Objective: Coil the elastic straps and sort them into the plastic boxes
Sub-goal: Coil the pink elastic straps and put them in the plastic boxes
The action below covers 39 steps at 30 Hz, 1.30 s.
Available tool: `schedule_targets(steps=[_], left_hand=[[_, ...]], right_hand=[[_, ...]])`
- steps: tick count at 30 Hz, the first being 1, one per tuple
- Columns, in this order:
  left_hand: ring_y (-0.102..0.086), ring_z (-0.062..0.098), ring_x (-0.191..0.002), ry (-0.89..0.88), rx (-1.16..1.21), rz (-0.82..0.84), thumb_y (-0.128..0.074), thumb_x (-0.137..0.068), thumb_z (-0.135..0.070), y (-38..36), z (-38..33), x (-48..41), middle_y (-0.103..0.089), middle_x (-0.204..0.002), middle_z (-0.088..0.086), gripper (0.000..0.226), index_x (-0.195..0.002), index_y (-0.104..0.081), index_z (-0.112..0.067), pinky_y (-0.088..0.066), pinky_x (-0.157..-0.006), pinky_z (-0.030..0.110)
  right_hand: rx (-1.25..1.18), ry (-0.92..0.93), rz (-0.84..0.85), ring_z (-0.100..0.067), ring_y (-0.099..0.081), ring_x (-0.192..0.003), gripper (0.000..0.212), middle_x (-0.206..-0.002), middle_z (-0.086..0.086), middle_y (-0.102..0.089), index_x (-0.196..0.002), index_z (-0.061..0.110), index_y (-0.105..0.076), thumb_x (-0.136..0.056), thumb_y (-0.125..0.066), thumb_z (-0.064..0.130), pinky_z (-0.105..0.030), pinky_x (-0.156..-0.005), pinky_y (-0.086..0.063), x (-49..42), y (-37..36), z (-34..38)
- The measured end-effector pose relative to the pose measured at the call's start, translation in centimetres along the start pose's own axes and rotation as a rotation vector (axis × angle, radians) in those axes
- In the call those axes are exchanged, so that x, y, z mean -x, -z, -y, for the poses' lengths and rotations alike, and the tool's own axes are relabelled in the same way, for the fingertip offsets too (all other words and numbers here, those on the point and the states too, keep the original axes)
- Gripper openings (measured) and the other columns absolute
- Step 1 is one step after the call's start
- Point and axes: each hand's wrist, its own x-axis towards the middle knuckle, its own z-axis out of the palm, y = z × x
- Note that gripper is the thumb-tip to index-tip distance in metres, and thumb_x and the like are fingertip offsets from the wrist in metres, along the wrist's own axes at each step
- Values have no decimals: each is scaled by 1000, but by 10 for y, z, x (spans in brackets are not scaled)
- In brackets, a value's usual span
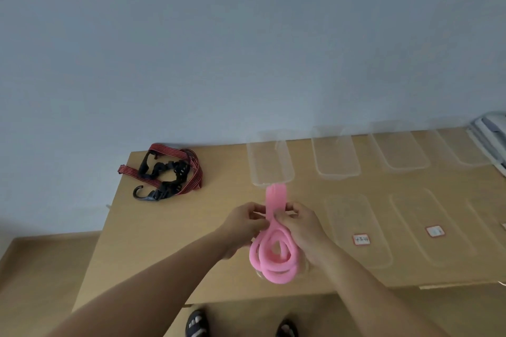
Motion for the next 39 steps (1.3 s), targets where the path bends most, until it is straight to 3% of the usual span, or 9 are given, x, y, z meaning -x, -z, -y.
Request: schedule_targets(steps=[6,8,11,13,17,25,30,36,39], left_hand=[[-62,13,-86,-101,-423,-147,-62,-87,-17,-20,18,-14,-64,-104,-6,42,-129,-58,-16,-51,-71,22],[-60,14,-98,-145,-578,-194,-64,-87,-20,-25,19,-18,-63,-118,-1,52,-137,-53,-14,-49,-83,23],[-49,19,-123,-190,-810,-250,-66,-87,-31,-27,25,-19,-48,-140,0,66,-146,-40,-18,-44,-98,31],[-43,20,-127,-224,-932,-241,-62,-90,-37,-27,28,-18,-44,-142,-3,62,-145,-39,-23,-43,-99,32],[-43,19,-119,-229,-1106,-166,-49,-96,-41,-26,29,-17,-53,-129,-2,41,-132,-54,-22,-45,-95,34],[-42,19,-124,-298,-985,-85,-53,-95,-37,-8,27,-14,-51,-135,-1,45,-137,-50,-23,-40,-101,33],[-42,21,-128,-314,-908,-211,-56,-94,-33,32,13,-10,-53,-136,2,45,-137,-52,-20,-38,-105,32],[-44,22,-129,-262,-796,-371,-58,-93,-33,113,-2,7,-53,-136,2,46,-136,-54,-18,-39,-108,38],[-55,25,-118,-229,-720,-478,-59,-90,-27,161,0,23,-61,-117,2,32,-121,-63,-17,-48,-95,37]], right_hand=[[523,62,-71,-13,-64,-73,10,-77,10,-65,-82,28,-58,-92,-59,27,-27,-63,-49,-19,-6,-19],[643,102,-169,-14,-62,-79,7,-86,9,-64,-88,29,-57,-89,-63,32,-29,-66,-49,-21,-5,-21],[748,116,-280,-17,-59,-90,26,-98,6,-60,-105,23,-58,-86,-65,39,-32,-73,-49,-18,-5,-27],[745,64,-273,-17,-60,-87,29,-99,6,-61,-107,21,-56,-87,-62,41,-30,-69,-46,-16,-4,-30],[769,61,-211,-16,-63,-82,23,-95,7,-66,-103,24,-59,-91,-57,44,-34,-72,-53,-16,-3,-34],[855,73,-264,-19,-59,-80,22,-93,4,-63,-98,22,-60,-91,-49,40,-33,-70,-48,-5,3,-18],[980,153,-306,-23,-60,-92,22,-103,1,-62,-102,20,-60,-92,-49,36,-32,-72,-44,-3,5,12],[1048,387,-125,-22,-50,-116,30,-120,-1,-57,-118,17,-59,-92,-53,32,-32,-93,-43,-18,-63,49],[1112,523,13,-22,-47,-122,37,-130,-1,-52,-130,17,-55,-94,-53,29,-31,-96,-40,-35,-111,67]])
